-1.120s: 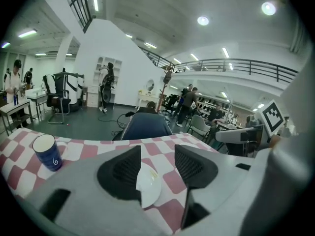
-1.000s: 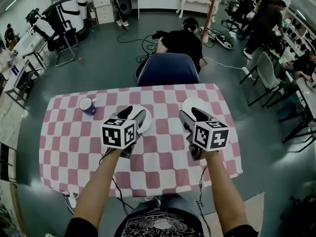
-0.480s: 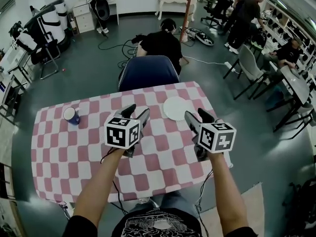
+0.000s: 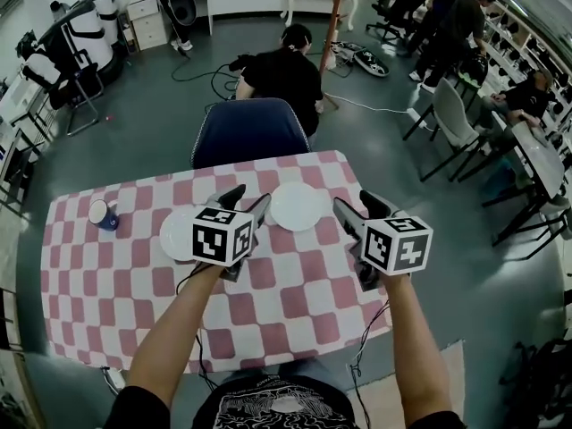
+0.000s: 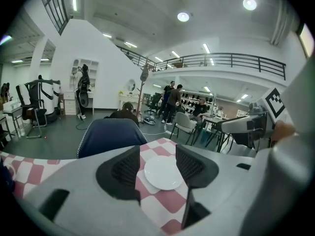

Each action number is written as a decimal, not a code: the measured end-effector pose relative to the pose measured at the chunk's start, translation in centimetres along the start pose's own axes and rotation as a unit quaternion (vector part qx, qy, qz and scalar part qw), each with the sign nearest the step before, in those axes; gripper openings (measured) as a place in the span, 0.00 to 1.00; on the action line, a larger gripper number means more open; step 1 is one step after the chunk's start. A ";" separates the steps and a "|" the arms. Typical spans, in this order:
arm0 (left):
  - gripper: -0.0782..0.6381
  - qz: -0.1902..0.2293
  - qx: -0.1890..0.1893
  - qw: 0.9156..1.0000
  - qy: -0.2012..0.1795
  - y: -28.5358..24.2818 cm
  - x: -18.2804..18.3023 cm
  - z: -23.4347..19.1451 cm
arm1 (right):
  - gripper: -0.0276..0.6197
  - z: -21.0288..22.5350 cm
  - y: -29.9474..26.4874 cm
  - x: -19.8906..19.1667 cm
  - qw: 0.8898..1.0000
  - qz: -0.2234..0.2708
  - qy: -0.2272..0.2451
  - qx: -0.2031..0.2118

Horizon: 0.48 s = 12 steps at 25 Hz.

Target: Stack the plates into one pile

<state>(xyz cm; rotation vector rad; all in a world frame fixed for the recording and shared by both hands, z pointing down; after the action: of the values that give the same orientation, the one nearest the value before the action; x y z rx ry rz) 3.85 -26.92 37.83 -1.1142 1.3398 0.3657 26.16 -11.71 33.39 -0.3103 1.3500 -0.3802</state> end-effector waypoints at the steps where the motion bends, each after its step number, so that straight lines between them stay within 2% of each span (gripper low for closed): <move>1: 0.44 -0.004 0.002 1.000 0.002 -0.8 0.1 0.3 | 0.45 0.8 -0.4 0.2 1.000 -0.005 0.000 0.006; 8: 0.45 -0.047 0.006 0.999 0.024 -6.3 -0.8 1.1 | 0.45 5.6 -4.7 0.2 0.996 -0.057 -0.003 0.062; 12: 0.45 -0.077 0.023 0.995 0.051 -7.8 -2.7 0.5 | 0.45 7.2 -7.8 -1.0 0.990 -0.091 -0.017 0.103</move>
<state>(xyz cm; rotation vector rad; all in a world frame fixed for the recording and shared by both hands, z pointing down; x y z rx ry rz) 9.47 -29.21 43.50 -1.2023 1.3347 0.1647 32.39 -18.26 39.03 -0.2663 1.2413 -0.6598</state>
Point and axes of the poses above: the fingertips, and each gripper's own axes: y backward along the fingers, z to its right, x out of its top, the point moved 9 cm from there along y, backward along the fingers, and after that the axes turned 5 degrees about x, right-handed, at the moved point
